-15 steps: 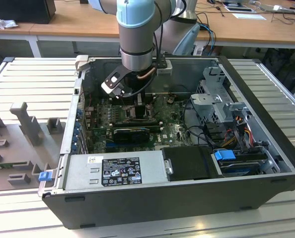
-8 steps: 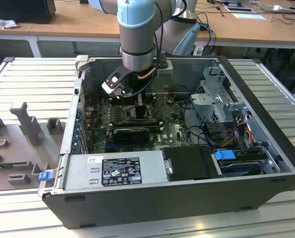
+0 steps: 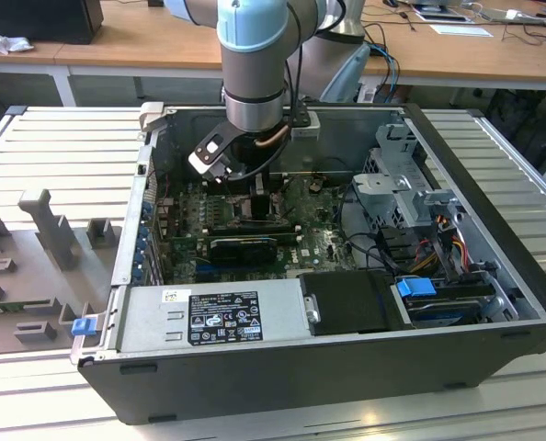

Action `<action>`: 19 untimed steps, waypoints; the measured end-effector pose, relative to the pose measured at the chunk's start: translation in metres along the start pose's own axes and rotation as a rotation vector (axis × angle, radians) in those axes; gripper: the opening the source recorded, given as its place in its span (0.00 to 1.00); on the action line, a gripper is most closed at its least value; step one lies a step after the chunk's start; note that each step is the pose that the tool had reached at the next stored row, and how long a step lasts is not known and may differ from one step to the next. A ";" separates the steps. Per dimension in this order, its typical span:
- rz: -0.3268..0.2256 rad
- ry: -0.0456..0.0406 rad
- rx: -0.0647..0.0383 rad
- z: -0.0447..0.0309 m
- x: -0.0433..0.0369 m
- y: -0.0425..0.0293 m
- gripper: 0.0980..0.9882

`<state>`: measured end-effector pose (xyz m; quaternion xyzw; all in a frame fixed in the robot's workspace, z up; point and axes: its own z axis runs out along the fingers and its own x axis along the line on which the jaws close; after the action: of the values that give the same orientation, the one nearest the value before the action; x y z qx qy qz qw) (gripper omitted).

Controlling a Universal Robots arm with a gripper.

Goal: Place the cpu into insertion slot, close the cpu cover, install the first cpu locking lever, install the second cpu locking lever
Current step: 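Place the cpu into insertion slot, then close the cpu cover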

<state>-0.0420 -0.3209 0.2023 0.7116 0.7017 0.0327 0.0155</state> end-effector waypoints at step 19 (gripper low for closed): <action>0.000 0.0008 0.007 -0.0229 0.0001 0.0078 0.01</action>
<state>-0.0357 -0.3214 0.2257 0.7117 0.7017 0.0303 0.0126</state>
